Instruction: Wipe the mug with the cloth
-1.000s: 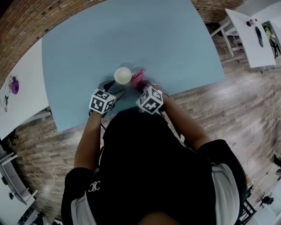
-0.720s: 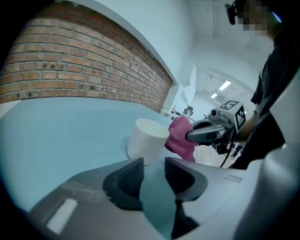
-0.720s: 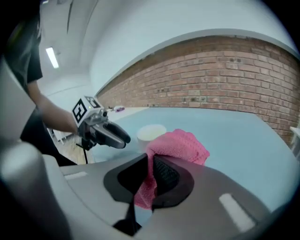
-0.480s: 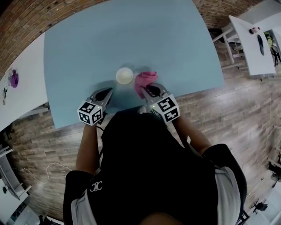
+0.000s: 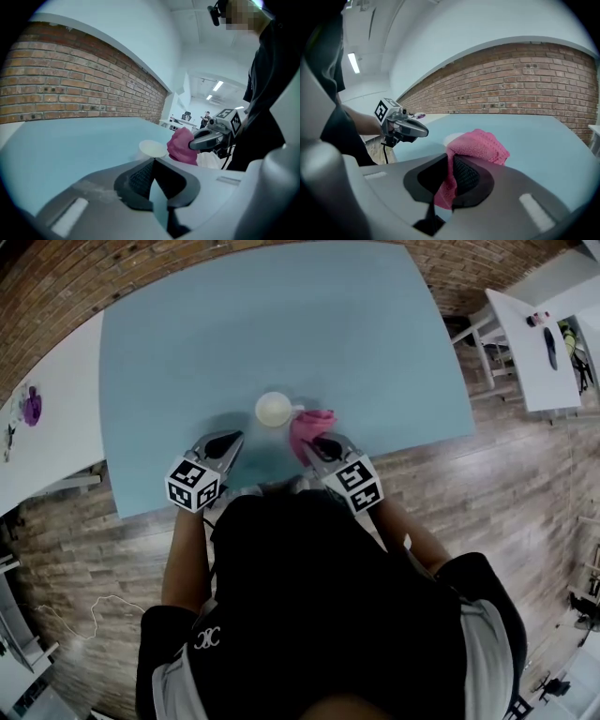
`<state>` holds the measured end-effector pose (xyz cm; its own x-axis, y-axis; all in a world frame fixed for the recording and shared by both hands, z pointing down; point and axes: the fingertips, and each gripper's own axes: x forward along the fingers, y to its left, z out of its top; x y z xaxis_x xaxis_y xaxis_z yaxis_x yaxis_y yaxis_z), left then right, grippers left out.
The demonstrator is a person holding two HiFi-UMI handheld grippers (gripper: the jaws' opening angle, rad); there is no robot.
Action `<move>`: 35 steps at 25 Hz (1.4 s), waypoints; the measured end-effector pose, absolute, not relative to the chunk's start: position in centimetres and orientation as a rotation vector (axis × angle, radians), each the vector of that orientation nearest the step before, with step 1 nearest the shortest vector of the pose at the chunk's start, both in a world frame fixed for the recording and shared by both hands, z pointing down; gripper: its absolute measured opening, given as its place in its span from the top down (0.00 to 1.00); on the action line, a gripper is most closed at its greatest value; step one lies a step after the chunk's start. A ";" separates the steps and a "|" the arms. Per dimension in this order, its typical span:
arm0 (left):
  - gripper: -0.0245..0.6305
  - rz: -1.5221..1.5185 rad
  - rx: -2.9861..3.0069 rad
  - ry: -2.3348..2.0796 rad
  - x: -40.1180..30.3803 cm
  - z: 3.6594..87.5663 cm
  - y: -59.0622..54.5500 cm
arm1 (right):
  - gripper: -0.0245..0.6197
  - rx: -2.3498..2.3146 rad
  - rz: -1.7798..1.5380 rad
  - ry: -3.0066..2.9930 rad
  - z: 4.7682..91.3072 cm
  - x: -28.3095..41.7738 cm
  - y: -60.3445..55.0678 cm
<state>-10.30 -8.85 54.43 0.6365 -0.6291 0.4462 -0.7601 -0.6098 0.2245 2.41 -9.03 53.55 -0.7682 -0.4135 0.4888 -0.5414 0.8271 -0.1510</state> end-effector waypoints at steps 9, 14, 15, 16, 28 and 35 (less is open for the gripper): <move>0.96 0.414 2.522 -0.967 -11.5 54.2 -8.2 | 0.90 0.873 0.363 -2.474 53.4 2.4 -8.4; 0.96 0.353 2.539 -0.934 -12.7 54.4 -8.2 | 0.90 0.956 0.324 -2.400 53.3 2.0 -8.3; 0.96 0.331 2.539 -0.935 -13.0 54.3 -8.2 | 0.90 0.969 0.317 -2.389 53.2 1.9 -8.2; 0.96 0.309 2.538 -0.933 -13.2 54.2 -8.1 | 0.90 0.986 0.313 -2.381 53.0 1.9 -8.1; 0.96 0.278 2.549 -0.826 -14.4 55.9 -7.0 | 0.91 1.250 0.334 -2.268 52.0 1.5 -7.9; 0.96 0.255 2.525 -0.816 -15.3 56.3 -7.5 | 0.91 1.379 0.409 -2.260 52.3 2.8 -8.3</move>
